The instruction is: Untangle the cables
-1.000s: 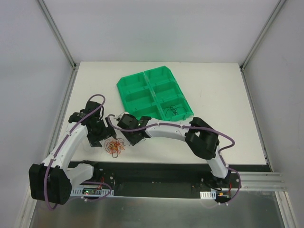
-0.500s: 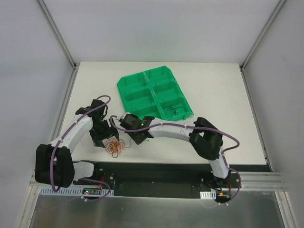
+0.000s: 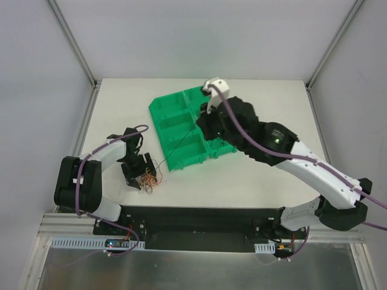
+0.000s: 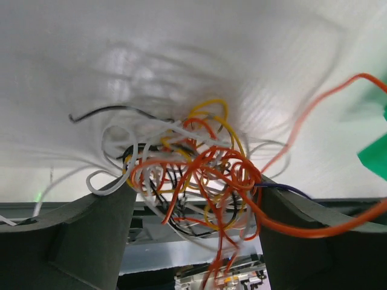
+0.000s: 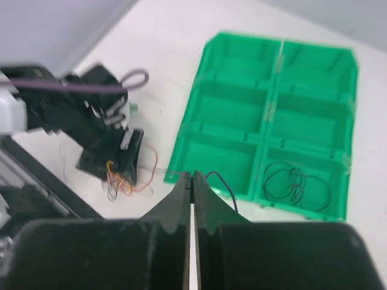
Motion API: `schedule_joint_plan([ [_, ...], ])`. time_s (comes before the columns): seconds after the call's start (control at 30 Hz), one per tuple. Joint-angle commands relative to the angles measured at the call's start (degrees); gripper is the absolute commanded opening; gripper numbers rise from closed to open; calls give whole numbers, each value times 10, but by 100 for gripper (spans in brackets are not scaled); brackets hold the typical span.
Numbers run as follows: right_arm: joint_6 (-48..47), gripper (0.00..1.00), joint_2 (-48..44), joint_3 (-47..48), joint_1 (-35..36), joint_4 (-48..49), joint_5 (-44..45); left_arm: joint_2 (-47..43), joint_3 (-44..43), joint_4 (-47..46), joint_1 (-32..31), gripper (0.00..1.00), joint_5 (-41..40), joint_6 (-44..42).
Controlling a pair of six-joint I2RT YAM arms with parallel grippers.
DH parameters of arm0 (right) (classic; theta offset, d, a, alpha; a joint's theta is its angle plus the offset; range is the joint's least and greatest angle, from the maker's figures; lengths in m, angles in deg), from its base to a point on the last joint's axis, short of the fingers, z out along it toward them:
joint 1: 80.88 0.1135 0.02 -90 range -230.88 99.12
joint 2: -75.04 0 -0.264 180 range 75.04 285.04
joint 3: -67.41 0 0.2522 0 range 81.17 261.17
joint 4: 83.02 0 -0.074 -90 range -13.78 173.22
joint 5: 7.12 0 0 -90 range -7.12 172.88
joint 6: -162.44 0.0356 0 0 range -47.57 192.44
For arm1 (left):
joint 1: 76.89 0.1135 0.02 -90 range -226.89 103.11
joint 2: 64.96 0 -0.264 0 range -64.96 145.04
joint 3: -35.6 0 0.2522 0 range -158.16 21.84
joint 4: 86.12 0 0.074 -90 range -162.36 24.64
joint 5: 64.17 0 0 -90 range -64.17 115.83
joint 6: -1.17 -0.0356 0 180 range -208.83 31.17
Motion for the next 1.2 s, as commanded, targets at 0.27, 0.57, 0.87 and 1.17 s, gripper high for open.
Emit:
schedule_joint_plan([
  [0.27,-115,0,-6,369,-4,-2,139,22,16,-12,3,74,-34,-4],
  [0.57,-179,0,-37,318,-4,45,201,-50,-23,6,3,77,-31,-17],
  [0.87,-82,0,-22,254,-61,-54,194,-150,-98,41,3,82,-45,-95],
  [1.17,7,0,-11,160,-199,-81,72,-192,-126,65,2,83,-17,-117],
])
